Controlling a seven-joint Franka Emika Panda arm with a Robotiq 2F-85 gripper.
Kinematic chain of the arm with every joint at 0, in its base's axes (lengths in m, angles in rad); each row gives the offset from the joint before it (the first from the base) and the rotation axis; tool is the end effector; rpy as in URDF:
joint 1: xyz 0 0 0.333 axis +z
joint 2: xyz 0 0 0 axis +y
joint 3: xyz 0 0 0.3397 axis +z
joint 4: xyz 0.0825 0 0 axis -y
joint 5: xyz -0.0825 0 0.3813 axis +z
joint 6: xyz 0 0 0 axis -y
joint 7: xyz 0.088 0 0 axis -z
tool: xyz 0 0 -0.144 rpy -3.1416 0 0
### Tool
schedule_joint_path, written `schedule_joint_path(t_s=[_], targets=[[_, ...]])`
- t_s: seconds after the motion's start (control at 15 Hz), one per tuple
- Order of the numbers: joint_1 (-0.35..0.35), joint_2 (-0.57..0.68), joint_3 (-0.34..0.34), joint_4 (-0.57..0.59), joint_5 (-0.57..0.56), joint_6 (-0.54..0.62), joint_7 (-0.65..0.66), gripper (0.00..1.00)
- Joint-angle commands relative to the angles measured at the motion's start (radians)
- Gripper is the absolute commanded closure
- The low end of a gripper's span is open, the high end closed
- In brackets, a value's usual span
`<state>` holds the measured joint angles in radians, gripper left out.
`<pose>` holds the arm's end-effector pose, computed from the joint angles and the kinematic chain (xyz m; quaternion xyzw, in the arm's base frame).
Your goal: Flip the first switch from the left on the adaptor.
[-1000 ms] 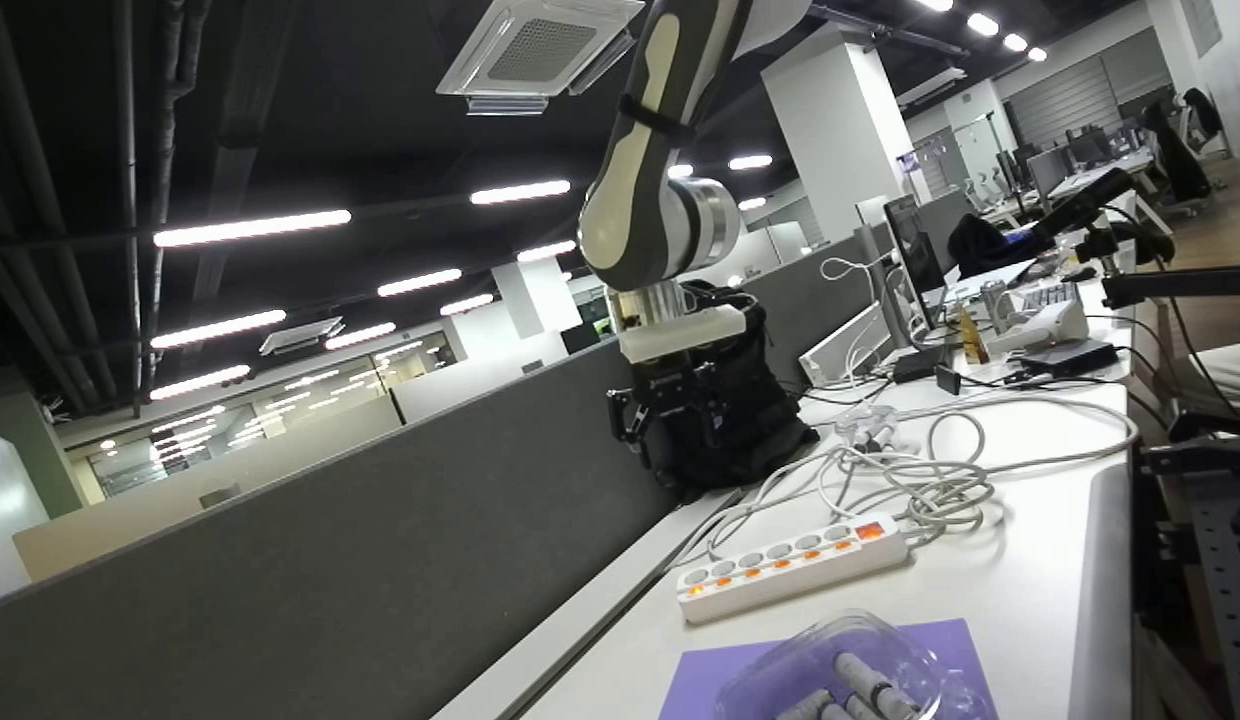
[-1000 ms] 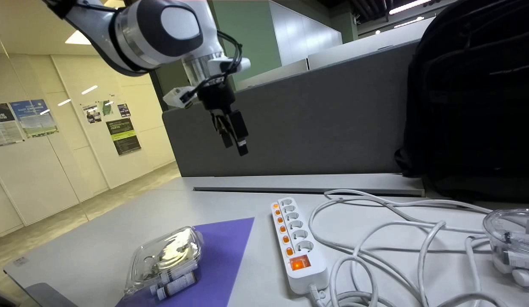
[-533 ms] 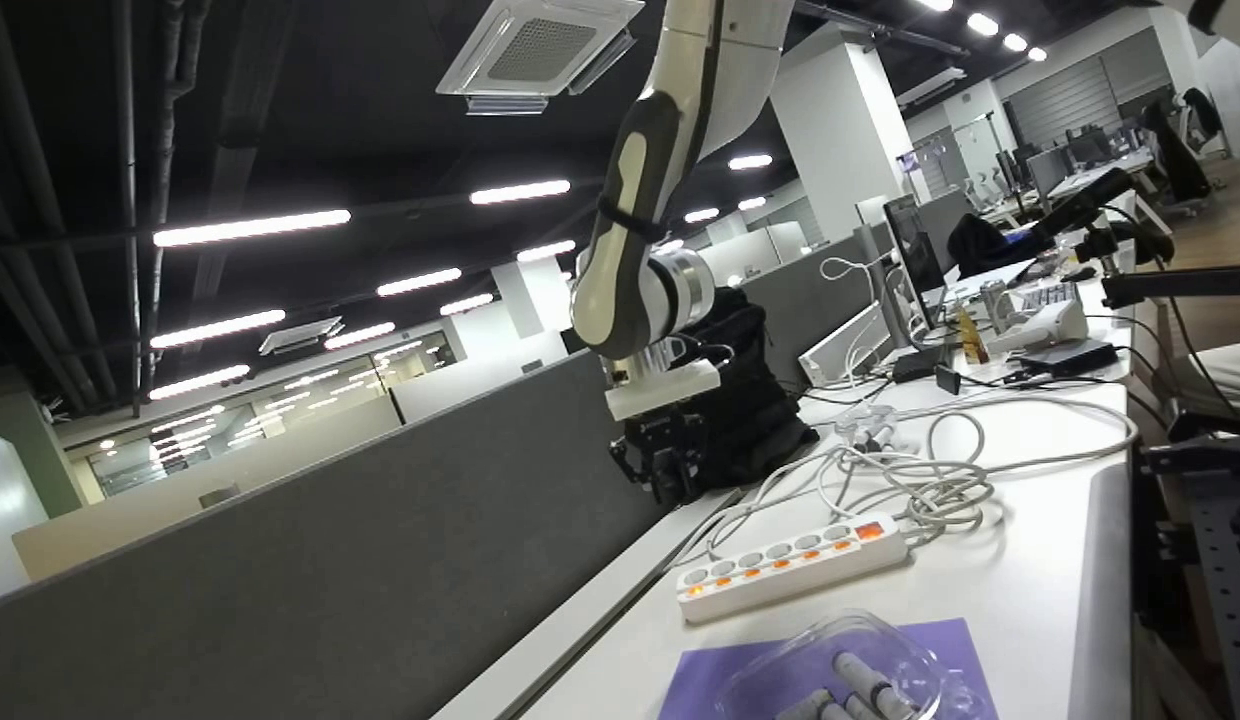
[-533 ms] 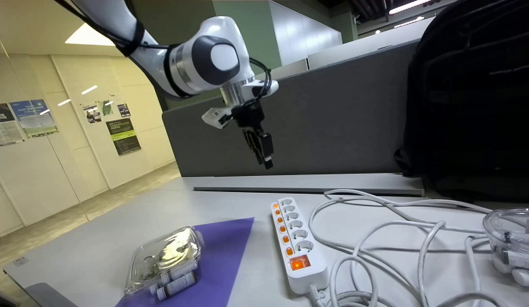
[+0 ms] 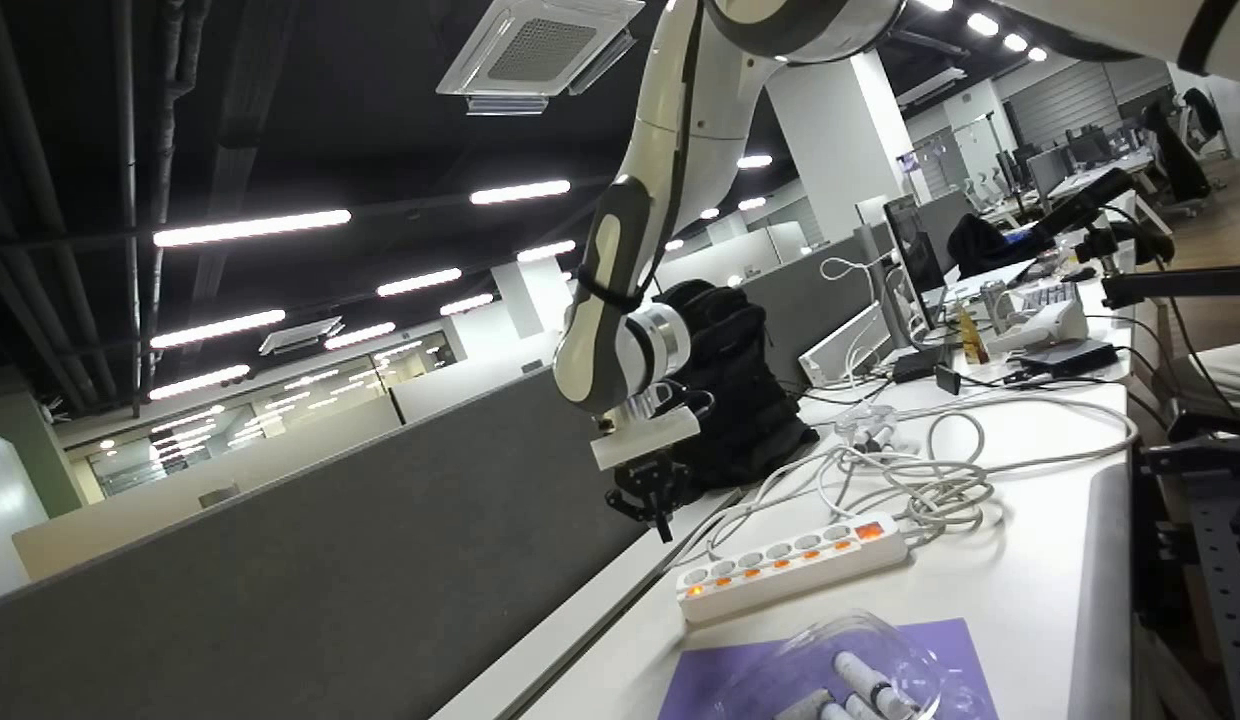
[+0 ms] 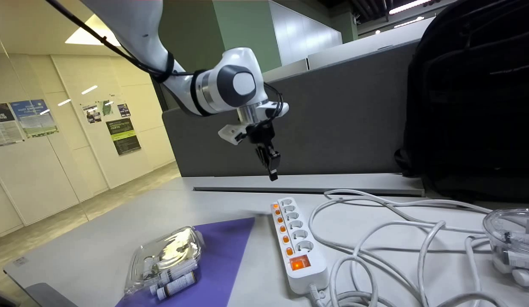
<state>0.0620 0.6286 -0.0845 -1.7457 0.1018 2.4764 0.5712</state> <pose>0.6930 -0.0086 0.2091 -0.9460 0.3197 -0.0482 0.0230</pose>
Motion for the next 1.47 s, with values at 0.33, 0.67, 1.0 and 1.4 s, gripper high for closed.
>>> schedule_joint_path(t_s=[0.33,0.67,1.0,1.4], targets=[[0.009,0.064,-0.008,0.059,0.02,-0.075,-0.009,0.99],[0.012,0.08,-0.009,0.045,0.02,-0.041,-0.013,1.0],[0.014,0.104,-0.007,0.03,0.028,0.016,-0.026,1.0],[0.018,0.112,-0.003,0.016,0.036,0.043,-0.042,1.0]])
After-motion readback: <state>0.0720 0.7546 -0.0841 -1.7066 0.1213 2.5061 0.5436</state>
